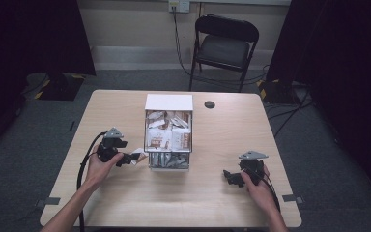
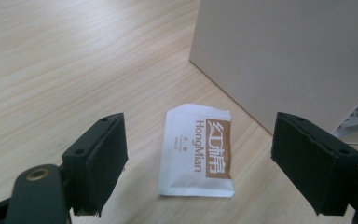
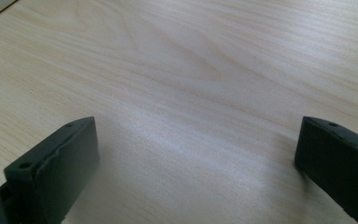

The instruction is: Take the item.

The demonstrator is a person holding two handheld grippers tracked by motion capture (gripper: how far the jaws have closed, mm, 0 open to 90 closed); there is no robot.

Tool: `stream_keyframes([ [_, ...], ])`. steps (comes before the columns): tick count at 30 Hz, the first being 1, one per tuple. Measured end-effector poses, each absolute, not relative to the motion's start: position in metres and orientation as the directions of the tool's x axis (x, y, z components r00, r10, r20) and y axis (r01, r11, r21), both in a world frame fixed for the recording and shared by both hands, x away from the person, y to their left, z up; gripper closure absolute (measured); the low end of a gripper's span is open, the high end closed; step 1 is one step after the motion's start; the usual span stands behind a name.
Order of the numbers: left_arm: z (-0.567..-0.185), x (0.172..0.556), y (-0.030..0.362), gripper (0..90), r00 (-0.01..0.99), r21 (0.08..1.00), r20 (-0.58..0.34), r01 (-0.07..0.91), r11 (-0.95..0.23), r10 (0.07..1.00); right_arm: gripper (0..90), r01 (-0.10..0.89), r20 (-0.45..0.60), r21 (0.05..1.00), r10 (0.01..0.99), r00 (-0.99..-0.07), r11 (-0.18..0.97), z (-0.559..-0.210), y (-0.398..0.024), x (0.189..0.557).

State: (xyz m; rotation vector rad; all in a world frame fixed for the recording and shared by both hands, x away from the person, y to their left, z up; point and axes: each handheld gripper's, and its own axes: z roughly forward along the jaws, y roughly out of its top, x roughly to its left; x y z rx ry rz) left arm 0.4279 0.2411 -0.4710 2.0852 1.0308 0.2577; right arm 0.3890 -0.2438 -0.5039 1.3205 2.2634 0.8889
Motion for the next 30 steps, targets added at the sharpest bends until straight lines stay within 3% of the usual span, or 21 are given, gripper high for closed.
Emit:
stream_keyframes([
  [7,-0.455,0.419,0.244,19.2,0.646,0.764,-0.144,0.554,-0.331,0.749,0.0,0.636,-0.003,0.682,0.871,-0.491,0.361,-0.504,-0.244,0.389],
  [11,-0.449,0.413,0.245,18.8,0.647,0.768,-0.093,0.530,-0.359,0.757,0.0,0.636,-0.003,0.682,0.871,-0.491,0.361,-0.504,-0.244,0.389],
  [16,-0.445,0.410,0.253,20.2,0.633,0.771,-0.119,0.544,-0.330,0.765,0.0,0.636,-0.004,0.682,0.871,-0.491,0.362,-0.504,-0.244,0.389],
  [30,-0.443,0.378,0.280,22.0,0.607,0.760,-0.071,0.547,-0.351,0.791,0.0,0.636,-0.003,0.682,0.871,-0.491,0.361,-0.504,-0.244,0.389],
])
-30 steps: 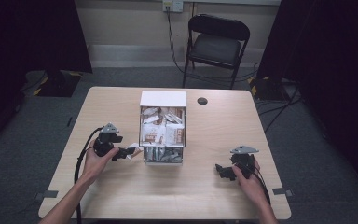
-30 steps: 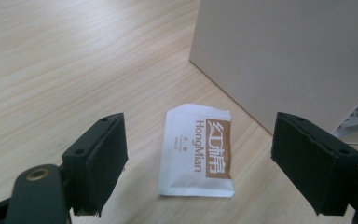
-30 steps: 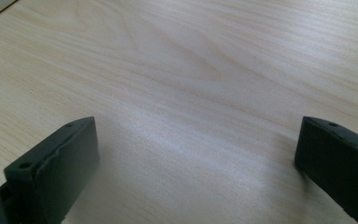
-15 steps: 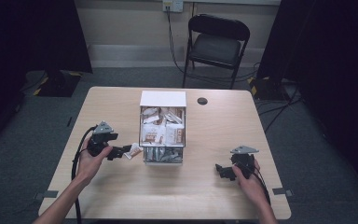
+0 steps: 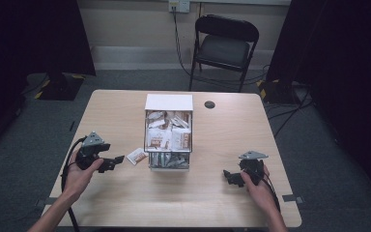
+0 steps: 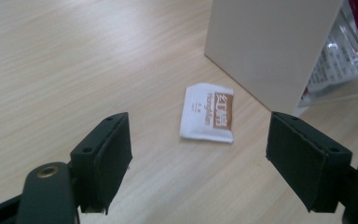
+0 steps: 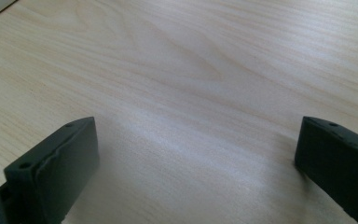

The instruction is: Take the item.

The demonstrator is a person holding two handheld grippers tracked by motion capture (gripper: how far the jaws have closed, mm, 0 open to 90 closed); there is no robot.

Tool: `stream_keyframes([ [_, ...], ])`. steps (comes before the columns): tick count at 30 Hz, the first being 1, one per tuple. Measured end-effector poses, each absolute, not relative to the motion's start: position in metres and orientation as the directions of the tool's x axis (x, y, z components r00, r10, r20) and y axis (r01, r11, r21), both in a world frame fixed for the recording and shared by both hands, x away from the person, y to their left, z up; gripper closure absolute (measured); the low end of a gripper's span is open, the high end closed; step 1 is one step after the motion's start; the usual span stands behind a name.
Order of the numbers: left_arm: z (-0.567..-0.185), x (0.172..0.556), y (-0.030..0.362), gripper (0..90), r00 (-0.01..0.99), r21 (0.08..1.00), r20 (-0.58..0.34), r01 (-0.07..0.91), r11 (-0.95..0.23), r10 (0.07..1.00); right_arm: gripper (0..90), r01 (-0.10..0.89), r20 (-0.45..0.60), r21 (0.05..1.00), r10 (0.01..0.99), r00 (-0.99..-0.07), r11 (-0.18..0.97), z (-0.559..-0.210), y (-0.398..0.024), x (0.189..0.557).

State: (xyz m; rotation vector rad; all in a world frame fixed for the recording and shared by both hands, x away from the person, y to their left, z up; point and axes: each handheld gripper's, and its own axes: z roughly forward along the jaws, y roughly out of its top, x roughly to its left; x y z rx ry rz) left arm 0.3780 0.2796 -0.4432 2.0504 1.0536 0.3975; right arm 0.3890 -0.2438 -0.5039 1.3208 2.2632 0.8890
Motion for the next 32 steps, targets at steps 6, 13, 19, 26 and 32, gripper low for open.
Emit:
stream_keyframes([
  [6,-0.453,0.368,0.297,22.2,0.552,0.734,-0.033,0.580,-0.354,0.833,0.0,0.636,-0.003,0.682,0.871,-0.491,0.361,-0.504,-0.244,0.389],
  [13,-0.474,0.374,0.326,22.4,0.431,0.703,-0.032,0.651,-0.286,0.902,0.0,0.636,-0.004,0.682,0.872,-0.490,0.361,-0.504,-0.244,0.389],
  [19,-0.497,0.378,0.336,21.6,0.402,0.659,-0.037,0.698,-0.281,0.915,0.0,0.637,-0.003,0.682,0.872,-0.489,0.360,-0.504,-0.244,0.389],
  [26,-0.512,0.376,0.339,10.8,0.390,0.713,-0.028,0.654,-0.255,0.920,0.0,0.636,-0.004,0.682,0.871,-0.491,0.361,-0.504,-0.244,0.389],
  [32,-0.512,0.376,0.334,3.9,0.333,0.705,-0.034,0.677,-0.214,0.942,0.0,0.636,-0.004,0.682,0.872,-0.490,0.360,-0.504,-0.244,0.389],
])
